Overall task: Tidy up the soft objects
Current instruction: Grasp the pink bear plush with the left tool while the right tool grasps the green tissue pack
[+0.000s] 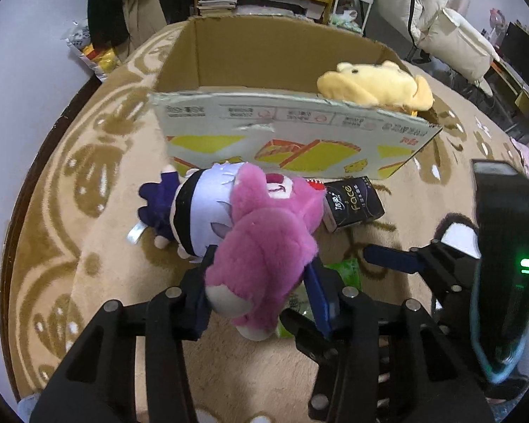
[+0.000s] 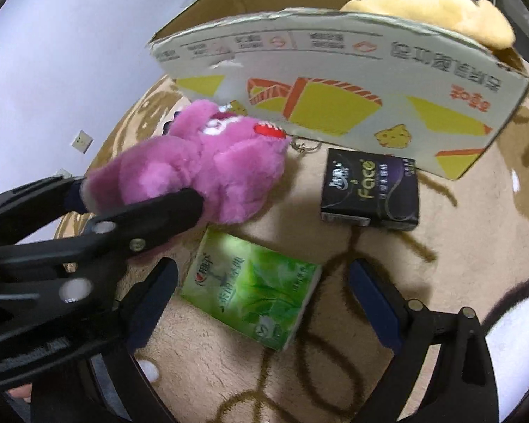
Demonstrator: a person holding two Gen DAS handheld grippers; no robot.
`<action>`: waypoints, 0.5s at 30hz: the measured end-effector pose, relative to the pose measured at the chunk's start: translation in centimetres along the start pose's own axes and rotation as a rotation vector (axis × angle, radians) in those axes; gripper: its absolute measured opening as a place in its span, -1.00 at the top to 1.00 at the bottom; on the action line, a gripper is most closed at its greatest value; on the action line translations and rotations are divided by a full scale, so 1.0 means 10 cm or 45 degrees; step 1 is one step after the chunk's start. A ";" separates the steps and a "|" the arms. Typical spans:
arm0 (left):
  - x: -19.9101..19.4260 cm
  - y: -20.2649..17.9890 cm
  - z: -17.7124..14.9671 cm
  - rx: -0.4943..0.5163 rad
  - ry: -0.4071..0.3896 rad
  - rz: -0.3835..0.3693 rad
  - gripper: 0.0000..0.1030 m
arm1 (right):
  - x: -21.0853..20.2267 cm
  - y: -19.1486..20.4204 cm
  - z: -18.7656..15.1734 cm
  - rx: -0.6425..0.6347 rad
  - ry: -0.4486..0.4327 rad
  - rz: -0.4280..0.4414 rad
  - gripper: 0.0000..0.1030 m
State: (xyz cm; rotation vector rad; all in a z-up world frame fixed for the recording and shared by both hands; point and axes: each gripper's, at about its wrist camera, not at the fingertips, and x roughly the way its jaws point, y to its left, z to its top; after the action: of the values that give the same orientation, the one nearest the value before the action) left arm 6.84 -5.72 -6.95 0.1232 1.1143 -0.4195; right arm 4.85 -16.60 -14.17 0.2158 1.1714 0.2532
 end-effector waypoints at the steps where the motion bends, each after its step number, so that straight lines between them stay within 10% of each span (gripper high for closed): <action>1: -0.02 0.01 0.00 -0.006 -0.006 0.002 0.13 | 0.04 0.02 0.00 -0.003 0.010 -0.006 -0.98; 15: -0.22 0.03 -0.07 -0.009 -0.076 0.049 0.14 | 0.06 0.03 0.05 0.023 -0.029 -0.100 -0.02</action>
State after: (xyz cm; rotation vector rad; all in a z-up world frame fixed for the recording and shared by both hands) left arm 5.52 -4.60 -5.32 0.1249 1.0533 -0.3825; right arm 5.55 -16.11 -14.42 0.1877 1.1571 0.1710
